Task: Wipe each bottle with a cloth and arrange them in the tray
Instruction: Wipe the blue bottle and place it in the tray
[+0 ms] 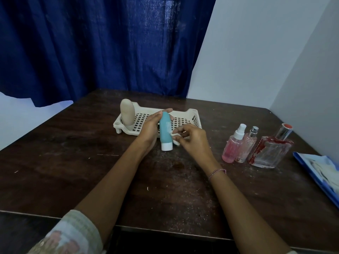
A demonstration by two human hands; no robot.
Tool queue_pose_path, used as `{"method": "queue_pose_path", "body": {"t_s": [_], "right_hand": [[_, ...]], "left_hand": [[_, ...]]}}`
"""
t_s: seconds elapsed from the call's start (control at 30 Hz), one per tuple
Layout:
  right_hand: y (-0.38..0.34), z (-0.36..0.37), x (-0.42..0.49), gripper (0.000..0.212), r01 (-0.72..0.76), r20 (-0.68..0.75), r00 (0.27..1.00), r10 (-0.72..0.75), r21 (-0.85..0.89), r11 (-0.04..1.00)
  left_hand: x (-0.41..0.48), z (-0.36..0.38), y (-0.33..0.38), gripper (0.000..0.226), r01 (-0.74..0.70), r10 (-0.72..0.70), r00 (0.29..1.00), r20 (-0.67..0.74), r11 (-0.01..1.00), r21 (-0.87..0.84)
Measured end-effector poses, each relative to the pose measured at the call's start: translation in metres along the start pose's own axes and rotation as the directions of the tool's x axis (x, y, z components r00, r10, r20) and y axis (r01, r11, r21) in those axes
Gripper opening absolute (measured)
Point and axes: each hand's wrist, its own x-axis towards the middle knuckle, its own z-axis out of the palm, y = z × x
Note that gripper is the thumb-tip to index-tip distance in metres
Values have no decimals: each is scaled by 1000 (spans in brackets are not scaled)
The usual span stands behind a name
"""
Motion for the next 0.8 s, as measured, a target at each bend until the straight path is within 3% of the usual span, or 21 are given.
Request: {"method": "queue_pose_path", "body": {"t_s": [0.13,0.3,0.4,0.6,0.8], "right_hand": [[-3,4,-2,15,78,-32,997,-76,50,996],[-8,9,-4,16,236,34,970,-240,89,968],[-4,10,-1,19,207,-20,978,-206,57,977],[8,7,3,14,-20,-71,997,31,146,989],[0,10,0,15,167,-122,981,-153,116,979]], "left_hand": [[1,0,-2,38,-6,9,999,32,997,-80],[0,2,0,38,-1,7,998,59,994,-107],[0,0,-1,39,1,11,996,85,990,-141],[-2,2,-2,39,-51,69,990,120,988,-146],[0,-1,-4,38,-27,62,981,183,982,-187]]}}
